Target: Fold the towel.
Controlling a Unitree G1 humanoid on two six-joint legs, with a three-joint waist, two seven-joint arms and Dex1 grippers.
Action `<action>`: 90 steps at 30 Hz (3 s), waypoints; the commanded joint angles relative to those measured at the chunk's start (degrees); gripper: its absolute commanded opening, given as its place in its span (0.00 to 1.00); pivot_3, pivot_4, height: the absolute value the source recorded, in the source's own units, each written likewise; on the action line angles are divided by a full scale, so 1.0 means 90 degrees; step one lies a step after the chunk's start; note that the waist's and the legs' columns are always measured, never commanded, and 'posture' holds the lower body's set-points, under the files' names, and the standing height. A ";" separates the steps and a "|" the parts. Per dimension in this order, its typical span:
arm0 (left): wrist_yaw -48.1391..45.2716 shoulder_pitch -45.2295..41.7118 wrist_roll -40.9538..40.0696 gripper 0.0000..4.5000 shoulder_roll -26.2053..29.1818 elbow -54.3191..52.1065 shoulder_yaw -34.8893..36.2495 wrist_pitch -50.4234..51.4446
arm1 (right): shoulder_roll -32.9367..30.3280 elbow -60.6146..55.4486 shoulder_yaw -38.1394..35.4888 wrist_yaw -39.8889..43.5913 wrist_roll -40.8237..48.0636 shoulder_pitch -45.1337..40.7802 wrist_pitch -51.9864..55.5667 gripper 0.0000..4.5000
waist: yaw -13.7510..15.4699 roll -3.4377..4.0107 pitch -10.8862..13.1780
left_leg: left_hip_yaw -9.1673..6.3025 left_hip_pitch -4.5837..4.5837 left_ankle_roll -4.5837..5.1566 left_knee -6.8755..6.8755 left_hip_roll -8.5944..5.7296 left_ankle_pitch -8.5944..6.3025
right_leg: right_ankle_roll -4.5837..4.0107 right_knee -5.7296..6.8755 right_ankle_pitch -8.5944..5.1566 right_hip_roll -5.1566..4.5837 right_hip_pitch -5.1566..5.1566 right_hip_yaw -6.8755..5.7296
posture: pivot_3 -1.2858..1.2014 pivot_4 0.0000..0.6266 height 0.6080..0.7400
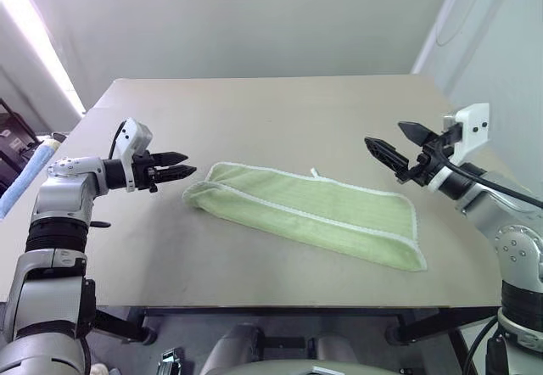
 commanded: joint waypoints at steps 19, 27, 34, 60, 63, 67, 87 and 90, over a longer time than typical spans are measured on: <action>-0.0042 -0.1039 0.0822 0.54 -0.0414 0.1491 -0.0645 -0.0563 | -0.0386 -0.0415 -0.0711 -0.0211 0.0693 0.1090 0.1495 0.99 | 0.0004 -0.0003 -0.0001 | 0.0001 0.0001 0.0006 0.0006 -0.0001 0.0003 | 0.0003 0.0003 0.0002 -0.0001 0.0003 0.0000 | 0.52 0.00 0.74; 0.0210 -0.1641 0.1410 0.54 -0.0686 0.3151 -0.0780 -0.1509 | -0.0364 -0.0782 -0.1027 -0.0356 0.1115 0.1639 0.2098 0.99 | 0.0003 -0.0016 -0.0003 | 0.0001 -0.0001 0.0008 0.0007 -0.0001 0.0004 | 0.0006 0.0004 0.0003 -0.0001 0.0002 -0.0001 | 0.52 0.00 0.74; -0.0249 -0.1932 0.1466 0.54 -0.0753 0.3475 -0.0725 -0.1473 | -0.0709 -0.1189 -0.1086 -0.0092 0.1453 0.2432 0.2486 0.99 | 0.0003 -0.0035 -0.0008 | 0.0001 -0.0005 0.0011 0.0014 -0.0001 0.0004 | 0.0009 0.0003 0.0003 -0.0001 0.0004 -0.0003 | 0.52 0.00 0.74; -0.0257 -0.2036 0.2002 0.54 -0.0783 0.3643 -0.0770 -0.1610 | -0.0971 -0.0883 -0.0768 0.0098 0.0728 0.3025 0.2446 0.99 | -0.0001 -0.0064 -0.0016 | 0.0002 -0.0002 0.0008 0.0018 -0.0001 0.0003 | 0.0011 0.0002 0.0004 -0.0002 0.0011 -0.0005 | 0.52 0.00 0.74; -0.0246 -0.2069 0.2006 0.54 -0.0794 0.3655 -0.0771 -0.1600 | -0.0926 -0.0920 -0.0771 0.0151 0.0661 0.3021 0.2374 0.79 | 0.0000 -0.0064 -0.0016 | 0.0002 -0.0002 0.0008 0.0019 -0.0001 0.0003 | 0.0011 0.0003 0.0005 -0.0002 0.0011 -0.0005 | 0.52 0.00 0.74; -0.0270 -0.2044 0.2031 0.54 -0.0813 0.3655 -0.0803 -0.1612 | -0.0903 -0.0969 -0.0739 0.0215 0.0546 0.3055 0.2271 0.45 | 0.0001 -0.0065 -0.0016 | 0.0002 -0.0001 0.0008 0.0020 -0.0001 0.0002 | 0.0012 0.0003 0.0005 -0.0002 0.0013 -0.0005 | 0.52 0.00 0.74; 0.0310 -0.2380 0.2449 0.54 -0.1322 0.4251 -0.0922 -0.1000 | -0.0848 -0.1091 -0.0640 0.0241 0.0360 0.2905 0.2157 0.00 | 0.0004 -0.0077 -0.0020 | 0.0002 -0.0001 0.0009 0.0031 -0.0001 0.0003 | 0.0018 0.0004 0.0008 -0.0002 0.0020 -0.0009 | 0.52 0.00 0.74; 0.0229 -0.2381 0.2470 0.54 -0.1331 0.4263 -0.0875 -0.0977 | -0.0820 -0.1125 -0.0643 0.0228 0.0350 0.2919 0.2164 0.00 | -0.0001 -0.0078 -0.0020 | 0.0001 0.0000 0.0009 0.0033 -0.0001 0.0002 | 0.0018 0.0004 0.0009 -0.0002 0.0021 -0.0009 | 0.52 0.00 0.74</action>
